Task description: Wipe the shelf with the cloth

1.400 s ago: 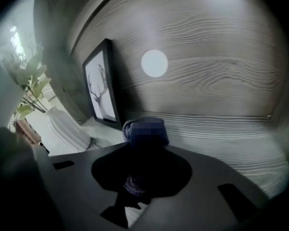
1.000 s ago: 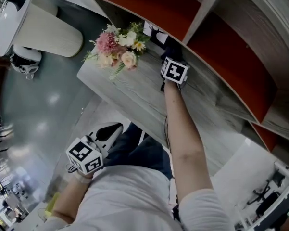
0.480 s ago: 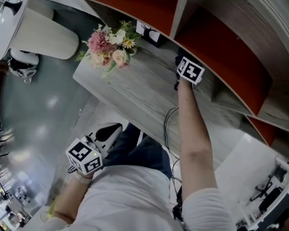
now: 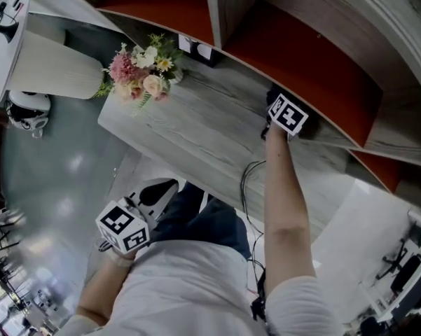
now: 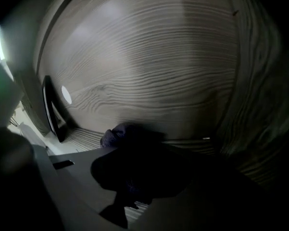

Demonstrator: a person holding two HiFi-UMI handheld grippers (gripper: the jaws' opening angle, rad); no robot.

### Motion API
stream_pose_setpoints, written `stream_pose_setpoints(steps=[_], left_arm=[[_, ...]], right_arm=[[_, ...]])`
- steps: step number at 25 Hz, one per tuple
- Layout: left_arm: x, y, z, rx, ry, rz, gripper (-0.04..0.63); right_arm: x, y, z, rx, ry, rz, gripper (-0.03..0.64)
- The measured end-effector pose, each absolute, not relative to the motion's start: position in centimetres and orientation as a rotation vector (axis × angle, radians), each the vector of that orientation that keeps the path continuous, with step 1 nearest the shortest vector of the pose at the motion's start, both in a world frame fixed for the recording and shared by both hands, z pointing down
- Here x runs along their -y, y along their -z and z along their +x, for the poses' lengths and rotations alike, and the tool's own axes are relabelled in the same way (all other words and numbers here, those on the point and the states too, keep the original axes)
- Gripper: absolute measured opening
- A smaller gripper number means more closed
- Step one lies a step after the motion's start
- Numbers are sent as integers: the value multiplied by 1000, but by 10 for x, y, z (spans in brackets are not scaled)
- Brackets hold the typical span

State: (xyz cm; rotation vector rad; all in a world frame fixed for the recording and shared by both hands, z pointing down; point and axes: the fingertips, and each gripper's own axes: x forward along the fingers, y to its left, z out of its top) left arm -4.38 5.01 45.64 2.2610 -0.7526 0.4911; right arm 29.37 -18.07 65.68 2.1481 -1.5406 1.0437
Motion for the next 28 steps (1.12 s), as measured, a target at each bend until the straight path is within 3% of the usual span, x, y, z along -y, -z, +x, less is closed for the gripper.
stream_pose_setpoints(steps=[13,28], left_arm=[[-53,-455,-43,734,-499,2282,15],[-47,-439,-30,690,-444,2339,15]], right_arm=[[138,-654,342,1292,-1034,2358,98],[79,-672,299,1343,-1069,2129,97]])
